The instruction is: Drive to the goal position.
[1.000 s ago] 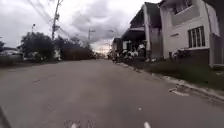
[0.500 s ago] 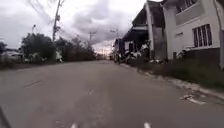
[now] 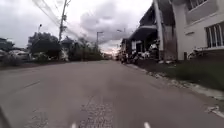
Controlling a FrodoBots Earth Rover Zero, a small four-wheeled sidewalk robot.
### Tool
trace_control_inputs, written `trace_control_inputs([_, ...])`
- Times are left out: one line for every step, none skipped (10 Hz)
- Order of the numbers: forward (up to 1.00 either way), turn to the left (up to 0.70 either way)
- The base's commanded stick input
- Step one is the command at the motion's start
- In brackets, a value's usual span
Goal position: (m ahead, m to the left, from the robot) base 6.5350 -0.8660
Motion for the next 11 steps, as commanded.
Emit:
trace_control_inputs([0.70,0.14])
trace_control_inputs([0.70,0.15])
trace_control_inputs([0.70,0.06])
trace_control_inputs([0.70,0.02])
trace_control_inputs([0.70,0.00])
trace_control_inputs([0.70,0.04])
trace_control_inputs([0.70,0.05])
trace_control_inputs([0.70,0.06])
trace_control_inputs([0.70,0.16])
trace_control_inputs([0.70,0.12])
trace_control_inputs([0.70,-0.27])
